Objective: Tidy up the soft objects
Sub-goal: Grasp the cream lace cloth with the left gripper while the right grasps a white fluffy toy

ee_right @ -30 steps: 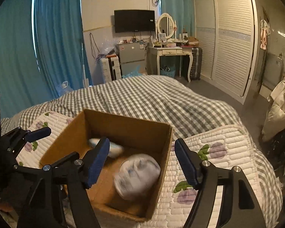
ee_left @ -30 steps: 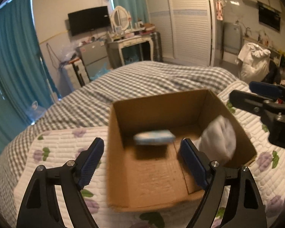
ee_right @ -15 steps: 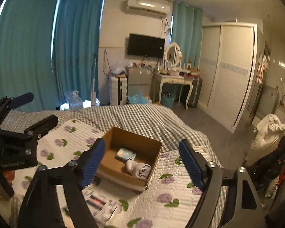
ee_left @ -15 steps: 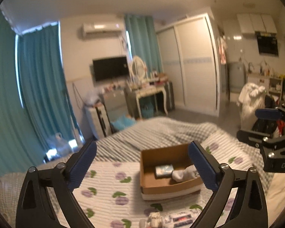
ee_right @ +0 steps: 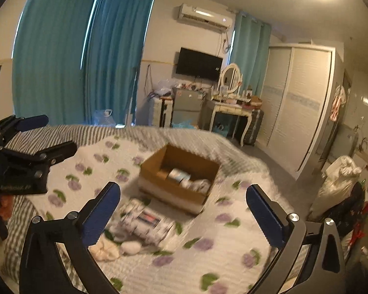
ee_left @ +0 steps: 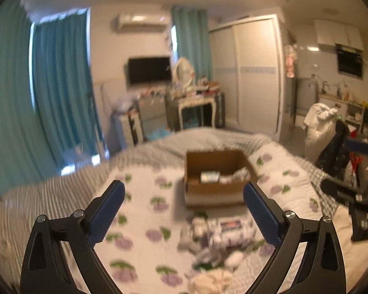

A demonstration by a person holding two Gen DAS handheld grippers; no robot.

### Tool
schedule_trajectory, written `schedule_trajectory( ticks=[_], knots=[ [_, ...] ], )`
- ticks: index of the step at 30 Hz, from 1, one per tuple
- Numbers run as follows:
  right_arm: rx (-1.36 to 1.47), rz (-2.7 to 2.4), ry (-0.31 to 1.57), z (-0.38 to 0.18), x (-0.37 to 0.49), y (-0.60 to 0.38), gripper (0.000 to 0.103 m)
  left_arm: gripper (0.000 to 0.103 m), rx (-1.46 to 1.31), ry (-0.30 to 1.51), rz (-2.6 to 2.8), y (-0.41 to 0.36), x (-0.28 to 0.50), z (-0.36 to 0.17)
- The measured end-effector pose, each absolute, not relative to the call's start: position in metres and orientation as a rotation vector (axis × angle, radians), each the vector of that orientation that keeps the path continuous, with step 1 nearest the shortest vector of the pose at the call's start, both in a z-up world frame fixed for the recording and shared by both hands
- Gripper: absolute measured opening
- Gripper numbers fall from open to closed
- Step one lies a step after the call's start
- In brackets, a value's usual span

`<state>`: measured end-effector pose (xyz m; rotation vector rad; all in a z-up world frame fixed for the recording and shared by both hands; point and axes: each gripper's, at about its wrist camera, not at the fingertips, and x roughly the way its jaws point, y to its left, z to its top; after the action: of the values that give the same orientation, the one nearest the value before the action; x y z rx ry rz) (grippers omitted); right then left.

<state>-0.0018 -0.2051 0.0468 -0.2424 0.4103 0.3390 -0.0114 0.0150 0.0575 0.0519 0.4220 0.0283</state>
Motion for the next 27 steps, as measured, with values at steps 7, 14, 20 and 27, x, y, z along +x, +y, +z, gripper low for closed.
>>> schedule_trajectory(
  ticks=[7, 14, 20, 27],
  knots=[
    [-0.216, 0.335, 0.545, -0.040, 0.016, -0.190, 0.103, 0.098, -0.035, 0.606, 0.076, 0.030, 0.000, -0.035],
    [-0.176, 0.333, 0.668, -0.100, 0.041, -0.184, 0.103, 0.097, 0.023, 0.778, 0.020, 0.008, 0.003, -0.115],
    [-0.152, 0.320, 0.720, -0.118, 0.052, -0.185, 0.103, 0.097, 0.005, 0.924, -0.078, -0.001, 0.008, -0.157],
    [-0.144, 0.322, 0.742, -0.125, 0.057, -0.180, 0.103, 0.061, 0.066, 0.988, -0.146, -0.018, 0.014, -0.174]
  ],
)
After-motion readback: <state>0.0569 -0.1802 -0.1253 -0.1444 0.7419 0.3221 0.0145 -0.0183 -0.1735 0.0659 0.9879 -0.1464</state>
